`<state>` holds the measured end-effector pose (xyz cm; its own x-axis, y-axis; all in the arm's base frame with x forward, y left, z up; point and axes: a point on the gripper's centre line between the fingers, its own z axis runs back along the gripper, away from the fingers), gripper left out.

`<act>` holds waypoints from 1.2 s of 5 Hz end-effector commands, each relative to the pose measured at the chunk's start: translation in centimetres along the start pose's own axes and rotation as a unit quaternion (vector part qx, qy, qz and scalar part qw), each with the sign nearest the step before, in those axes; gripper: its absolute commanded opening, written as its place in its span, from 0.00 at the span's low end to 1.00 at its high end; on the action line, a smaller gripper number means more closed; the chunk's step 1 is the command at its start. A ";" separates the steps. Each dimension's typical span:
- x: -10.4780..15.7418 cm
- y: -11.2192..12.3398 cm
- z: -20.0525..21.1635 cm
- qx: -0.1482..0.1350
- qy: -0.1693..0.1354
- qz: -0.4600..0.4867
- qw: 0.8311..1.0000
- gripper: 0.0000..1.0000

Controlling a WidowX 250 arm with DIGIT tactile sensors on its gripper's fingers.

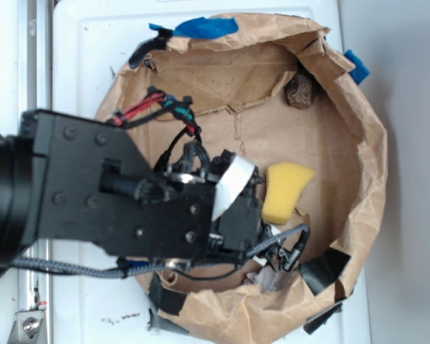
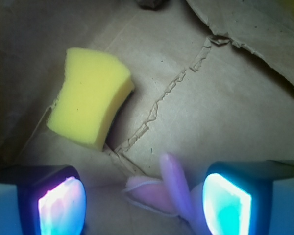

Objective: Grab the green sponge.

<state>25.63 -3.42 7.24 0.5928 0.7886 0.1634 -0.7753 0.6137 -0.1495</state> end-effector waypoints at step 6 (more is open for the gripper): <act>9.9 -3.2 -2.8 -0.020 -0.005 -0.007 1.000 1.00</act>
<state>33.28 1.62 4.64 0.6220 0.7729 0.1254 -0.7618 0.6344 -0.1314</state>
